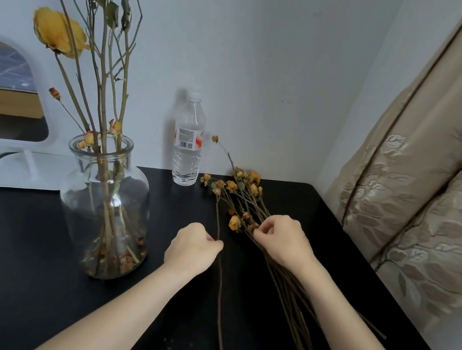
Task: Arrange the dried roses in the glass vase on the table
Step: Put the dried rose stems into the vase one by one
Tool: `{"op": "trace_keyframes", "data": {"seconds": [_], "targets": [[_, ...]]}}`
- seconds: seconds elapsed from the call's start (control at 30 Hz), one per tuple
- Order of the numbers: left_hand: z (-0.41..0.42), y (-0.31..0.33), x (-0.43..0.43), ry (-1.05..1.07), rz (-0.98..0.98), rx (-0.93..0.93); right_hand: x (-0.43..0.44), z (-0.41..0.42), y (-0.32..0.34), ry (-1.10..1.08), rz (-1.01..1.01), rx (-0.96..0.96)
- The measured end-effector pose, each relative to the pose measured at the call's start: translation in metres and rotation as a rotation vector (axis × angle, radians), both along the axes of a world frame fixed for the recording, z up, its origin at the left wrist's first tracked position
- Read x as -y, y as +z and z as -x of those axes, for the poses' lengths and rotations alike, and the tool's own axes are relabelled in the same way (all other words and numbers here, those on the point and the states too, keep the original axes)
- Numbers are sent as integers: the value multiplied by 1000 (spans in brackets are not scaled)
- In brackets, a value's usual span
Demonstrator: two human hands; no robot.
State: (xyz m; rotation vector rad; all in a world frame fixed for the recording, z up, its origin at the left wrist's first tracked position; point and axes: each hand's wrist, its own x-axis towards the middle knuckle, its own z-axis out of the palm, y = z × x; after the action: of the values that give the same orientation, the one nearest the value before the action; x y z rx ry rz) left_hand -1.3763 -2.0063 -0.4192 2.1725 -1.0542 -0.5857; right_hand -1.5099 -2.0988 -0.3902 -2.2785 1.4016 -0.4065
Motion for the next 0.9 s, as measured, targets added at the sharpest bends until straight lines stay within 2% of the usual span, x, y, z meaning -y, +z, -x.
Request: {"op": "trace_keyframes", "data": {"seconds": [0.27,0.37,0.53,0.77,0.9], "targets": [[-1,18,-11,-31,181,-11,3,13,22,-5,-43,399],[-1,24,-14,-60,246,0,0,11,31,4,-117,550],[-3,41,-27,-47,438,-90,-10,1,52,32,-237,777],[-18,112,-71,-89,687,-183,-29,-23,94,118,-272,947],[-40,162,-102,-1,899,-142,-45,-46,118,163,-266,990]]}}
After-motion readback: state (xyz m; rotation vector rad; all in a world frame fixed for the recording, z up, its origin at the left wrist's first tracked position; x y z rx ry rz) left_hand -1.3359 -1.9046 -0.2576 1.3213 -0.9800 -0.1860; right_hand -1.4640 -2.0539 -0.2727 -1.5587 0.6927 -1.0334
